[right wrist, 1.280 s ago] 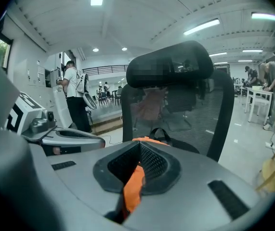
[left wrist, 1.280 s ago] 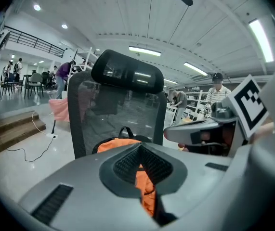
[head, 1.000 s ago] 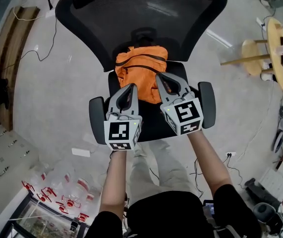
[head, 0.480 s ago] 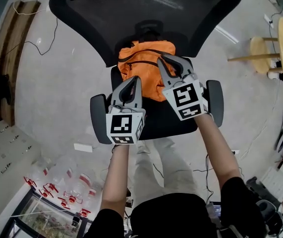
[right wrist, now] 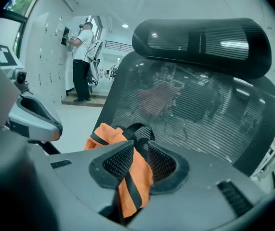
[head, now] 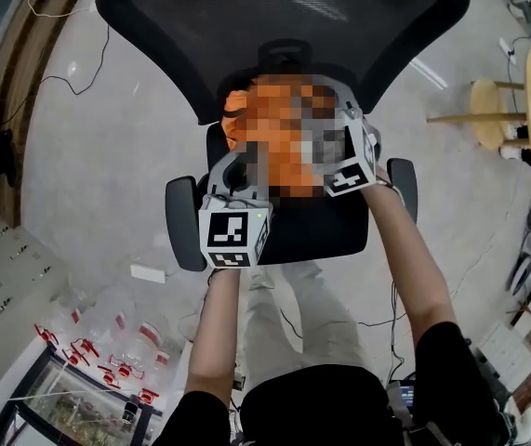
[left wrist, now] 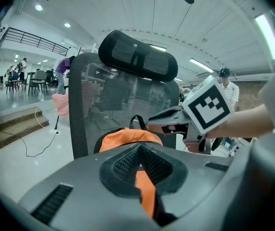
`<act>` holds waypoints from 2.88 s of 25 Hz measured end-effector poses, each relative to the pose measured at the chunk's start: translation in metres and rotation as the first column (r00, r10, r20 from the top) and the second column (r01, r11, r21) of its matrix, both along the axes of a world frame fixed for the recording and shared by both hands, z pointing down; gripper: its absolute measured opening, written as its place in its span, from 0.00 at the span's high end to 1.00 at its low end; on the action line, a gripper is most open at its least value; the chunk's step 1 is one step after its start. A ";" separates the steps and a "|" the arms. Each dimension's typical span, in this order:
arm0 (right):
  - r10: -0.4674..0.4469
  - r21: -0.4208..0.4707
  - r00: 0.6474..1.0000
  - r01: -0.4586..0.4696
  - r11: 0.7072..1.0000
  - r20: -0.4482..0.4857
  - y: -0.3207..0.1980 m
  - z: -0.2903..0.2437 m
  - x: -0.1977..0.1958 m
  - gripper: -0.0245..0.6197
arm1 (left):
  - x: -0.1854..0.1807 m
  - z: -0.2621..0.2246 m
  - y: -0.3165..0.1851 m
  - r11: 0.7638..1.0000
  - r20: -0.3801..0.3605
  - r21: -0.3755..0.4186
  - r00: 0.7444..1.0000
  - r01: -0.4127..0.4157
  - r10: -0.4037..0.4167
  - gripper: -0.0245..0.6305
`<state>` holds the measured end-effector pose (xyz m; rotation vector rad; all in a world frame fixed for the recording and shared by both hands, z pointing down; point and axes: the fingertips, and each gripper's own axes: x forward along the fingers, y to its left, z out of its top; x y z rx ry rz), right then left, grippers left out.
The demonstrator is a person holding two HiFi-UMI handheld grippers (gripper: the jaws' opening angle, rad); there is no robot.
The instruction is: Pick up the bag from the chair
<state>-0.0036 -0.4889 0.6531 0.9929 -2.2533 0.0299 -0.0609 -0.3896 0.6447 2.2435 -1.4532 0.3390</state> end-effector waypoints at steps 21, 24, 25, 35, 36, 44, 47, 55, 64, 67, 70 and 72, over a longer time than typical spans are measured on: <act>0.019 0.174 0.975 0.021 0.984 -0.220 -0.047 0.011 -0.008 0.89 | -0.014 0.007 0.000 0.998 -0.009 -0.016 0.998 0.064 -0.064 0.96; 0.005 0.172 0.975 0.034 0.984 -0.223 -0.044 0.012 -0.014 0.92 | -0.013 0.008 0.001 0.998 -0.012 -0.016 0.998 0.063 -0.063 0.96; 0.003 0.172 0.975 0.037 0.984 -0.223 -0.044 0.013 -0.016 0.93 | -0.012 0.008 0.002 0.998 -0.011 -0.016 0.998 0.062 -0.063 0.96; 0.017 0.130 0.986 0.005 0.992 -0.164 -0.042 0.011 -0.018 0.96 | -0.016 0.013 0.002 0.997 -0.008 -0.026 0.998 0.067 -0.068 0.96; 0.020 0.125 0.988 0.000 0.992 -0.152 -0.042 0.009 -0.018 0.96 | -0.016 0.012 0.002 0.997 -0.008 -0.026 0.998 0.068 -0.068 0.96; 0.067 0.142 0.998 -0.066 0.988 0.001 -0.034 -0.016 -0.015 0.96 | -0.013 0.003 0.003 0.998 -0.007 -0.016 0.998 0.058 -0.058 0.96; 0.066 0.165 0.995 -0.077 0.983 0.073 -0.028 -0.025 -0.017 0.96 | -0.012 -0.001 0.004 0.998 -0.004 -0.010 0.998 0.056 -0.056 0.96; 0.079 0.154 0.972 -0.115 0.981 0.221 -0.009 -0.045 -0.020 0.96 | -0.013 -0.007 0.007 0.998 -0.003 -0.005 0.998 0.062 -0.062 0.96; 0.032 0.153 0.937 -0.091 0.984 0.348 0.013 -0.068 -0.029 0.96 | -0.020 -0.020 0.013 0.998 0.011 0.012 0.998 0.062 -0.062 0.96; 0.019 0.144 0.917 -0.083 0.986 0.399 0.021 -0.076 -0.029 0.96 | -0.021 -0.024 0.012 0.998 0.012 0.018 0.998 0.062 -0.062 0.96; 0.019 0.133 0.906 -0.083 0.988 0.423 0.030 -0.081 -0.026 0.96 | -0.020 -0.030 0.012 0.998 0.011 0.029 0.998 0.059 -0.059 0.96; 0.017 0.133 0.903 -0.082 0.988 0.429 0.035 -0.085 -0.025 0.96 | -0.019 -0.034 0.013 0.998 0.012 0.035 0.998 0.054 -0.055 0.96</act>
